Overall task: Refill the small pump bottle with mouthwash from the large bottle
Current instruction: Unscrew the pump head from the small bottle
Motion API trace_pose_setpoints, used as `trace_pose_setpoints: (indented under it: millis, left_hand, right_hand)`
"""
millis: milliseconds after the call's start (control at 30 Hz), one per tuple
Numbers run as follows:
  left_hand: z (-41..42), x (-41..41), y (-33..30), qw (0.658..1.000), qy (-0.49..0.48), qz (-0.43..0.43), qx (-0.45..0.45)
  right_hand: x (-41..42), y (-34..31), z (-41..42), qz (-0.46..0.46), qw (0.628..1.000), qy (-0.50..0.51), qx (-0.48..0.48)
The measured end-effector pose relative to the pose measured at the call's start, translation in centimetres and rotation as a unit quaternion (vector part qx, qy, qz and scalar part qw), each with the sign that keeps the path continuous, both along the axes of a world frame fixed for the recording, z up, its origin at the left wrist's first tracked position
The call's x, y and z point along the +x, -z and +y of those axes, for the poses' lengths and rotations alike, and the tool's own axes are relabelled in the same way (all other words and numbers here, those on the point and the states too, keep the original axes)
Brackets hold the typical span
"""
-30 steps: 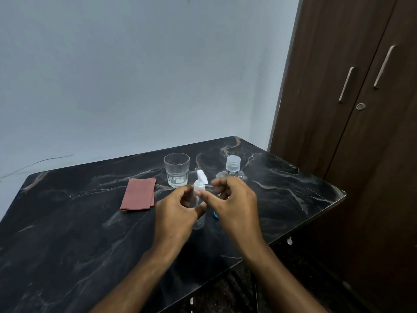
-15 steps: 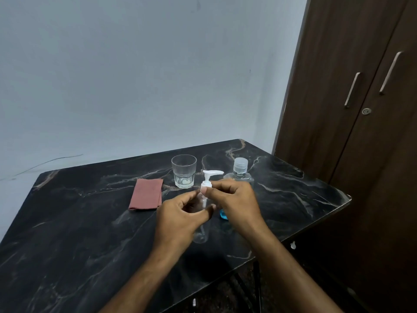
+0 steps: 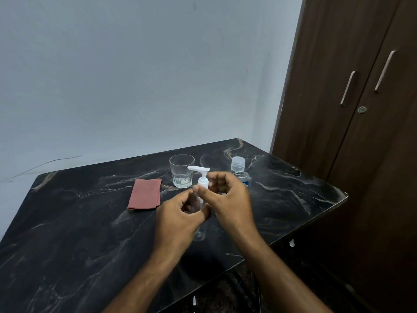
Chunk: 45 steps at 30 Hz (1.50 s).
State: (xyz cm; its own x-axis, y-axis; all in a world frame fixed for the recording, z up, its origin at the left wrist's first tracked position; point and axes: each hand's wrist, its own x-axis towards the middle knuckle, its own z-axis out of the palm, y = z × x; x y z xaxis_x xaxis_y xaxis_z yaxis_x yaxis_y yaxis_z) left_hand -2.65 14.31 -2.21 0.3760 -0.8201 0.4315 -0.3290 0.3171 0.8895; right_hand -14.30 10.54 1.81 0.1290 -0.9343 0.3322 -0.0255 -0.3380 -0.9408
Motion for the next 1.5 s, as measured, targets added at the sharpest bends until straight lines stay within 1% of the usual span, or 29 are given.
trace_pose_setpoints:
  millis: [67,167,233,333,500,600,700,833,933,1033,1133,1267,1367,1433,1500]
  left_hand:
    - [0.0,-0.1,0.1,1.000,-0.006,-0.008,0.001]
    - [0.1,0.1,0.2,0.999,-0.019,-0.033,0.014]
    - [0.0,0.4,0.5,0.999,-0.018,-0.041,0.029]
    - [0.1,0.6,0.8,0.998,-0.018,-0.048,0.037]
    - [0.3,1.4,1.1,0.998,-0.031,-0.033,0.049]
    - [0.5,2.1,1.3,0.997,-0.045,-0.024,0.059]
    - [0.6,2.7,1.6,0.997,-0.049,-0.013,0.061]
    - [0.6,3.4,2.0,0.998,-0.043,0.005,0.055]
    - [0.8,3.9,2.1,0.998,-0.052,0.010,0.036]
    - [1.0,4.4,1.9,0.998,-0.058,0.017,0.023]
    - [1.5,4.5,1.7,0.998,-0.060,0.019,0.009]
    - [2.0,4.4,1.8,0.998,-0.061,0.026,-0.012]
    - [1.7,4.6,1.8,0.997,-0.049,0.046,-0.022]
    - [1.4,4.7,1.8,0.997,-0.053,0.051,-0.025]
    - [1.1,4.8,1.9,0.997,-0.062,0.043,-0.026]
  right_hand:
    - [-0.1,-0.1,-0.1,-0.019,1.000,0.005,0.004]
    - [-0.3,-0.5,-0.2,-0.042,0.999,-0.015,0.006]
    - [-0.4,-0.9,-0.4,-0.057,0.998,-0.029,-0.001]
    - [-0.6,-2.0,-0.7,-0.069,0.997,-0.025,-0.020]
    - [-0.7,-4.7,-1.1,-0.102,0.993,-0.012,-0.051]
    - [-0.5,-6.0,-1.7,-0.092,0.993,0.006,-0.078]
    - [-0.1,-6.0,-2.3,-0.058,0.992,0.025,-0.113]
    - [0.7,-4.2,-2.8,-0.012,0.986,0.044,-0.162]
    - [1.1,-2.4,-3.3,0.044,0.974,0.058,-0.216]
    - [1.8,-0.8,-4.1,0.097,0.961,0.051,-0.255]
    - [2.5,1.0,-5.1,0.185,0.936,0.049,-0.295]
    - [3.3,3.4,-5.7,0.290,0.902,0.031,-0.319]
    - [3.8,4.9,-5.8,0.374,0.865,0.012,-0.335]
    - [4.1,5.7,-5.8,0.413,0.847,-0.003,-0.334]
    - [4.3,6.1,-5.8,0.433,0.837,-0.025,-0.333]
